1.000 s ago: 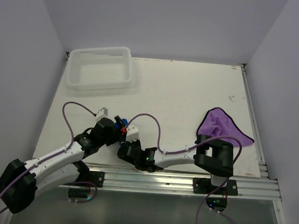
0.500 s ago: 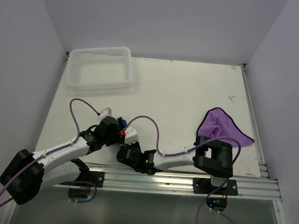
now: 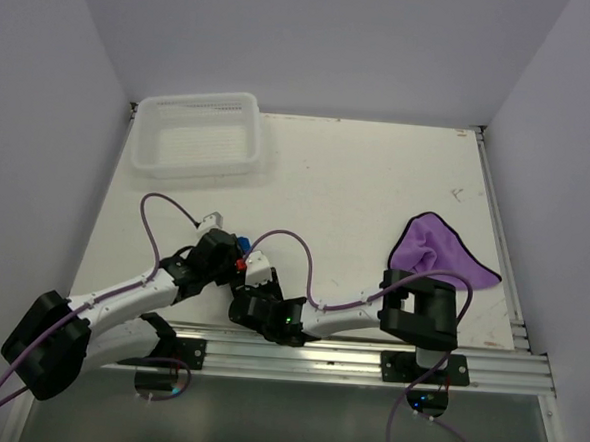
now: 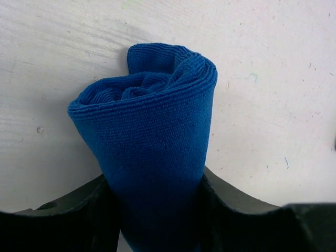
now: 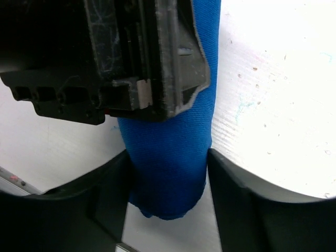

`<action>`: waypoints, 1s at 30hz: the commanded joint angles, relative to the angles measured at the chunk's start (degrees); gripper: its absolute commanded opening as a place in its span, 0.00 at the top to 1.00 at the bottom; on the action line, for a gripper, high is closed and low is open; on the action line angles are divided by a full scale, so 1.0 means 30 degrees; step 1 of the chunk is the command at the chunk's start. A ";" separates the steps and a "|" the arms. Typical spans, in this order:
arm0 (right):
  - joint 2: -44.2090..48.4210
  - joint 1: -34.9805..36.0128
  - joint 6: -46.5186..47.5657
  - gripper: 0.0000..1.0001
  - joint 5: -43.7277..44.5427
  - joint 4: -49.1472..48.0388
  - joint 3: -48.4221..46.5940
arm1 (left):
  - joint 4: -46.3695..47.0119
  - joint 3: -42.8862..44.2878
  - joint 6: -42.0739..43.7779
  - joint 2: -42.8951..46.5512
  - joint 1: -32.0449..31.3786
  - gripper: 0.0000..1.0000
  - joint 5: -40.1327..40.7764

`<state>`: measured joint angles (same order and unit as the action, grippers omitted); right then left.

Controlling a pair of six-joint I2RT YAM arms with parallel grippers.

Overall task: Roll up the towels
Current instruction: Place the rolled towel into the container

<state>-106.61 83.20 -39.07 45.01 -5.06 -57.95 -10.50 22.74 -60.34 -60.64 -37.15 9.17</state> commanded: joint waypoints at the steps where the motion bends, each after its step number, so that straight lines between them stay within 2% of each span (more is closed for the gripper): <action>1: 0.0201 0.0070 -0.0307 0.36 0.1225 0.0250 -0.0429 | 0.0103 0.0388 0.0659 -0.0148 0.0077 0.49 -0.0126; 6: 0.1578 0.0070 -0.0482 0.28 0.1343 0.0339 0.0739 | -0.0395 0.0534 0.1302 0.0583 0.0078 0.50 0.0282; 13: 0.4565 0.0099 -0.1127 0.26 0.1109 0.0369 0.2762 | -0.2356 0.1384 0.2533 0.1054 0.0136 0.50 0.1865; 24: 0.8639 0.0070 -0.2181 0.26 0.1782 0.2121 0.5194 | -0.2242 0.1793 0.3764 0.0234 0.1481 0.53 0.0841; 30: 0.9929 0.0070 -0.2680 0.26 0.2543 0.3091 0.5986 | -0.2563 0.3286 0.4788 -0.0556 0.2448 0.53 0.0401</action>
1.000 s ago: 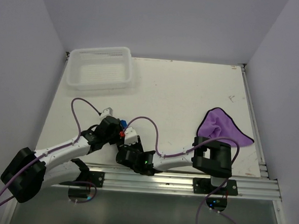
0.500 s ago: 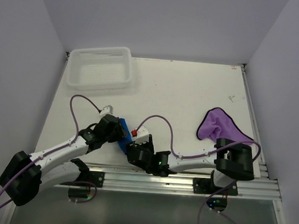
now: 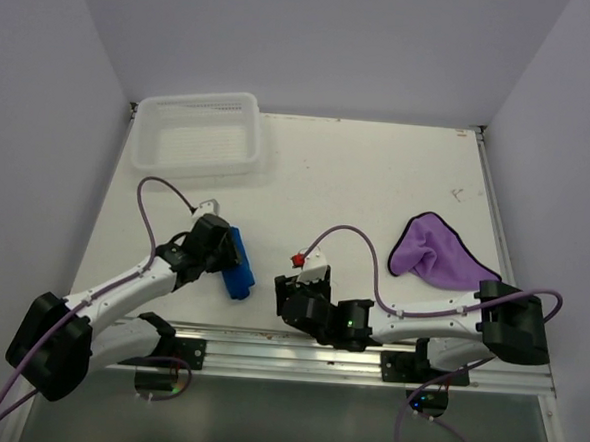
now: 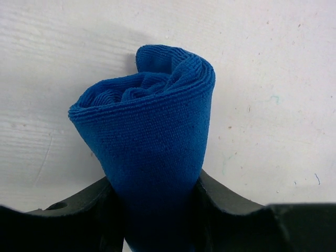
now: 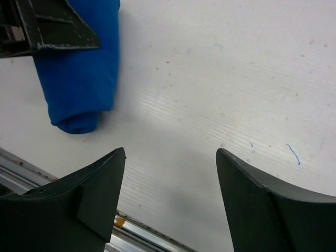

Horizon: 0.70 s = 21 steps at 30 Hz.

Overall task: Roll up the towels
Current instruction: Place the rolled towel into the container

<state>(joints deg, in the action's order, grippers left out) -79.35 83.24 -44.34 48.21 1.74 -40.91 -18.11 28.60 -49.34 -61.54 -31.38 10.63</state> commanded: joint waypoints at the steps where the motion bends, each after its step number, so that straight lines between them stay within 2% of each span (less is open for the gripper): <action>1: 0.0932 0.0084 -0.0924 0.26 0.1538 0.0885 0.0363 | -0.0144 0.1887 0.1386 -0.0317 0.0643 0.53 -0.0203; 11: 0.1928 -0.0237 -0.0749 0.26 0.1715 0.1032 0.0920 | -0.0380 0.4909 0.2326 -0.1811 0.2020 0.52 -0.1668; 17: 0.3042 -0.2111 -0.0573 0.36 -0.1092 -0.0462 0.2177 | -0.0496 0.5846 0.2882 -0.1958 0.3394 0.51 -0.2606; 21: 0.3043 -0.2522 -0.0426 0.36 -0.1565 -0.0462 0.2239 | -0.0556 0.7131 0.3146 -0.2132 0.4859 0.51 -0.3456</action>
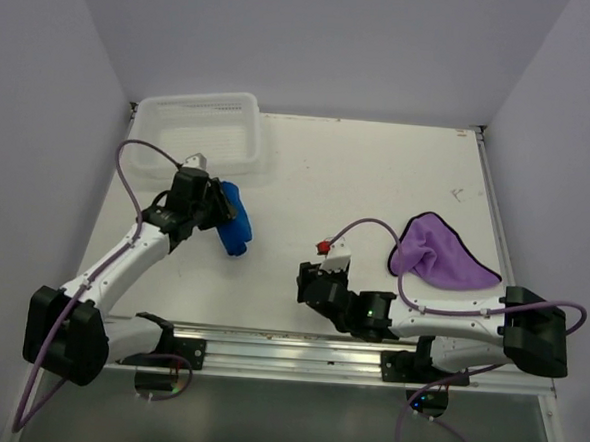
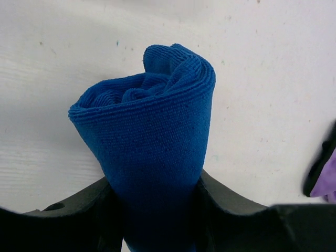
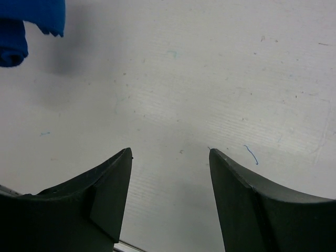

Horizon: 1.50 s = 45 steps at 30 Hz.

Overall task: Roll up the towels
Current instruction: Place the rolled towel into the container

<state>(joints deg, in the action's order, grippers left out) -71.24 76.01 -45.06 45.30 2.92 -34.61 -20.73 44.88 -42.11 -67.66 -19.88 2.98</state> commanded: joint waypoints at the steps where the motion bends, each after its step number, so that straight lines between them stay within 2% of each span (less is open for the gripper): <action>1: 0.0310 -0.0227 -0.0215 0.36 -0.0656 -0.0855 0.0111 | 0.0406 0.2028 0.0793 -0.0210 0.1321 0.51 -0.1690; 11: 0.0046 -0.0960 0.0136 0.34 -0.1915 -0.0270 -0.0504 | 0.0610 0.8062 0.0824 -0.4250 0.4863 0.51 -0.2400; 20: 0.0603 -0.2161 0.0517 0.33 -0.3086 0.0785 -0.0330 | 0.0847 1.4564 0.0940 -1.0694 0.7177 0.51 -0.2751; 27: -0.0011 -0.2894 0.0635 0.33 -0.3615 0.0698 -0.0328 | -0.0995 2.0448 0.0297 -1.5850 0.7827 0.51 -0.3190; 33: -0.1386 -0.3158 0.0781 0.32 -0.4171 0.0376 -0.0826 | -0.1175 2.1980 -0.0875 -1.8197 0.8354 0.51 -0.4217; 38: -0.2120 -0.3334 0.0898 0.32 -0.4727 -0.0035 -0.1031 | -0.1117 2.1661 -0.1344 -1.8959 0.8413 0.51 -0.3661; 45: -0.2942 -0.3801 0.1044 0.32 -0.5197 -0.0153 -0.1119 | 0.0025 2.1393 -0.2311 -2.0160 0.8501 0.51 -0.4421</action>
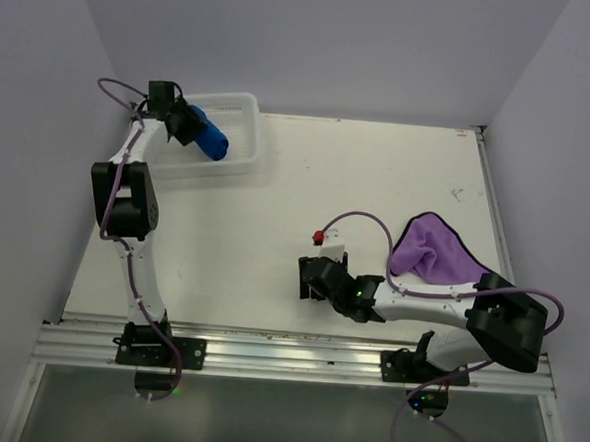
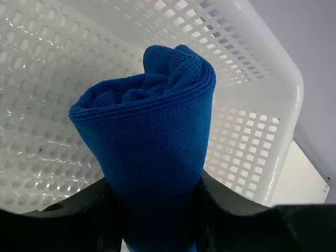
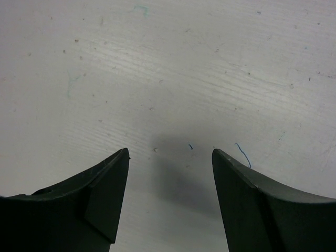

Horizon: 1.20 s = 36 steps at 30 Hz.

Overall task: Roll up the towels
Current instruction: Place the rolled towel into the container

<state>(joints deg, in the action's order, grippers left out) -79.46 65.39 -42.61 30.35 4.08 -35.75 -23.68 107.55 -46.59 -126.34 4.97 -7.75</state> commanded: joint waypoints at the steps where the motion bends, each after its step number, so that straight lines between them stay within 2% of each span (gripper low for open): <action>1: -0.0173 -0.0291 0.0229 0.31 -0.0243 -0.0538 -0.0712 | 0.1009 0.0624 -0.0963 -0.0774 0.0218 0.51 -0.0961; 8: -0.0904 -0.0994 0.0404 0.31 -0.0800 -0.0684 -0.0799 | 0.1886 0.0715 -0.1959 -0.2092 0.0188 0.51 -0.1488; 16: -0.2105 -0.1668 0.0639 0.31 -0.1532 -0.1124 -0.1238 | 0.4904 -0.0195 -0.2898 -0.2211 0.0159 0.51 -0.1929; 36: -0.4537 -0.2664 0.0902 0.31 -0.3143 -0.1739 -0.2264 | 0.7571 0.1680 -0.3718 -0.4907 -0.0339 0.46 -0.2456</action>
<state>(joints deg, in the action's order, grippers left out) -90.98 57.67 -40.03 23.11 -0.49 -41.63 -6.24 109.93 -56.62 -139.96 4.67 -13.93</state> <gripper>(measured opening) 0.689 0.532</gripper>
